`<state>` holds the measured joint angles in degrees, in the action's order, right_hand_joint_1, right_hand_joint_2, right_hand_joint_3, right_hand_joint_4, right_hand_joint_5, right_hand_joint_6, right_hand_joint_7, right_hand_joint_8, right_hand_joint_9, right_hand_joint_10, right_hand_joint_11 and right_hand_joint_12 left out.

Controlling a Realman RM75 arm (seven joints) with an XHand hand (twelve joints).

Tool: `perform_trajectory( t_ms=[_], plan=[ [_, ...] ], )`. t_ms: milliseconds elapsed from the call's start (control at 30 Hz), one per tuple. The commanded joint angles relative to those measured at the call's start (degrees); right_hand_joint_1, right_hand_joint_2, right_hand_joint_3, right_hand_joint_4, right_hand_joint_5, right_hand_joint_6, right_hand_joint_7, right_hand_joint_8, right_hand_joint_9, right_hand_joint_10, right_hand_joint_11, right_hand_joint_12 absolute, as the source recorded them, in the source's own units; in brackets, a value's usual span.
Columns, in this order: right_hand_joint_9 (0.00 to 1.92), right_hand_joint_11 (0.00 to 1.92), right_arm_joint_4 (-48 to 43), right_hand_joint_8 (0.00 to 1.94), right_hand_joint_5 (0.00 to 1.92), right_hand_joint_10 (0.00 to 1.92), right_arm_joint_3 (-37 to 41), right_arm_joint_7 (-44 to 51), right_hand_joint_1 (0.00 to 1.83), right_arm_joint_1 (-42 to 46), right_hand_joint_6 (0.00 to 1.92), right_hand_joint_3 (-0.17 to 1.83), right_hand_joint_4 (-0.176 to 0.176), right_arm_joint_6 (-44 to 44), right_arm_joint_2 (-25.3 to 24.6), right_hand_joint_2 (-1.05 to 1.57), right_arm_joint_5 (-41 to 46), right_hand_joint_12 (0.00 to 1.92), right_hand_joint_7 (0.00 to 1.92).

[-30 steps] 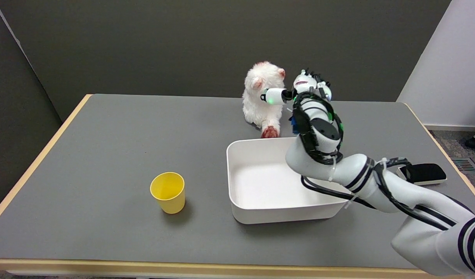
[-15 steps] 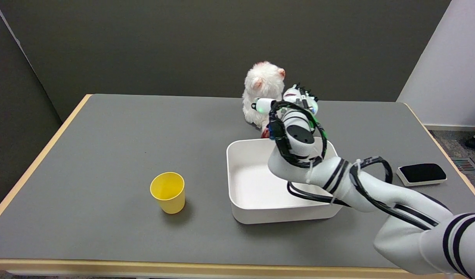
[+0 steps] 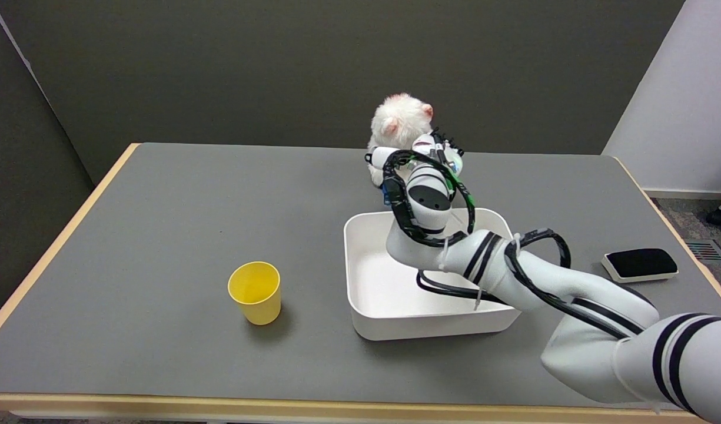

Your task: Pick up the plush toy.

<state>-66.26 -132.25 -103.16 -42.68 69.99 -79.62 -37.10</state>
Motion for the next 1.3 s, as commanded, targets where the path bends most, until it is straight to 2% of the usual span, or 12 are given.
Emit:
perform_trajectory(
  t_ms=[33, 133, 533, 900, 1300],
  plan=[
    [0.0, 0.0, 8.12, 0.0, 0.0, 0.0, -1.85, -15.73, 0.39, -1.19, 0.0, 0.7, -0.176, -1.55, -2.82, 0.62, -0.33, 0.85, 0.0],
    [0.0, 0.0, 8.01, 0.0, 0.0, 0.0, -2.48, -18.75, 0.43, -0.88, 0.0, 0.57, -0.176, -1.55, -3.24, 0.68, -1.07, 0.81, 0.0],
    [0.0, 0.0, 11.53, 0.0, 0.0, 0.0, -3.27, -23.86, 0.45, -1.58, 0.0, 0.58, -0.176, -2.79, -4.34, 0.69, -3.65, 0.74, 0.0],
    [0.0, 0.0, 20.0, 0.0, 0.0, 0.0, -1.69, -28.18, 0.47, -3.68, 0.0, 0.58, -0.176, -8.92, -4.38, 0.69, -7.74, 0.74, 0.0],
    [0.0, 0.0, 29.78, 0.0, 0.0, 0.0, 3.46, -28.32, 0.5, -5.17, 0.0, 0.58, -0.176, -19.47, -3.62, 0.68, -8.35, 0.74, 0.0]
  ],
)
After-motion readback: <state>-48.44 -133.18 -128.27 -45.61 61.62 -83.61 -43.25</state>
